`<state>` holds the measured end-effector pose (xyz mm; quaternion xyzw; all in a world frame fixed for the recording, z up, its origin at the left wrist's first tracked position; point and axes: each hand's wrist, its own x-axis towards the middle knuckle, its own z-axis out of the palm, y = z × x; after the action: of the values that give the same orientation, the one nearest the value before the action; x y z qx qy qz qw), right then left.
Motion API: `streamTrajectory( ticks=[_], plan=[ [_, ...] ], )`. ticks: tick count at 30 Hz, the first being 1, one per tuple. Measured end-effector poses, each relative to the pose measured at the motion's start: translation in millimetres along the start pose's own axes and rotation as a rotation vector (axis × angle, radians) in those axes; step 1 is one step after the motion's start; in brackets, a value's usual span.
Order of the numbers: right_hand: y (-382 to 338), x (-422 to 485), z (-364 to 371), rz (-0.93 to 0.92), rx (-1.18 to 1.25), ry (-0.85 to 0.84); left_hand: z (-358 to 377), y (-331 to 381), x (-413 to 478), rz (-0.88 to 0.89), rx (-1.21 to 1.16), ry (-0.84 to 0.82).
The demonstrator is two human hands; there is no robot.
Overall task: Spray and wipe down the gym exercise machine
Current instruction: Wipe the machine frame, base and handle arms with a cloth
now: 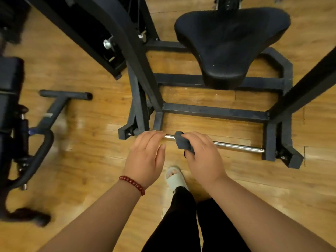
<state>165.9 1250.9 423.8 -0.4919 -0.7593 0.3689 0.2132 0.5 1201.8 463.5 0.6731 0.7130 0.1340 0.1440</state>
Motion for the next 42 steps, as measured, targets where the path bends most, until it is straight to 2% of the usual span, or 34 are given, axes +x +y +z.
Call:
streamTrajectory(
  ticks=[5,11,22,25,29,32,36,40,42],
  plan=[
    [-31.1,-6.5,31.8,0.132,0.115,-0.110,-10.4,-31.7,-35.1,-0.125,-0.047,0.115],
    [-86.4,9.6,88.5,0.199,0.211,-0.117,-27.9,-94.6,-67.7,-0.215,-0.130,0.133],
    [-205.4,0.7,217.2,0.458,0.607,-0.107,-79.4,-232.6,-137.3,-0.250,-0.257,0.120],
    [-218.6,-3.7,240.5,0.530,0.729,-0.120,-81.3,-253.6,-143.8,-0.388,-0.444,0.056],
    [-217.5,1.4,264.3,0.703,0.896,-0.121,-73.2,-277.2,-138.3,-0.759,-1.072,-0.068],
    [-210.5,16.8,276.8,0.811,1.102,-0.199,-60.3,-296.5,-131.5,-0.915,-1.356,-0.115],
    [-198.8,37.6,299.9,0.885,1.166,-0.191,-48.1,-317.2,-118.9,-0.991,-1.488,-0.204],
    [-179.4,59.2,329.9,0.920,1.070,-0.140,-27.9,-342.9,-98.9,-1.040,-1.496,-0.178],
    [-167.2,71.8,343.1,0.978,1.107,-0.176,-13.5,-356.6,-86.3,-1.053,-1.491,-0.163]
  ],
)
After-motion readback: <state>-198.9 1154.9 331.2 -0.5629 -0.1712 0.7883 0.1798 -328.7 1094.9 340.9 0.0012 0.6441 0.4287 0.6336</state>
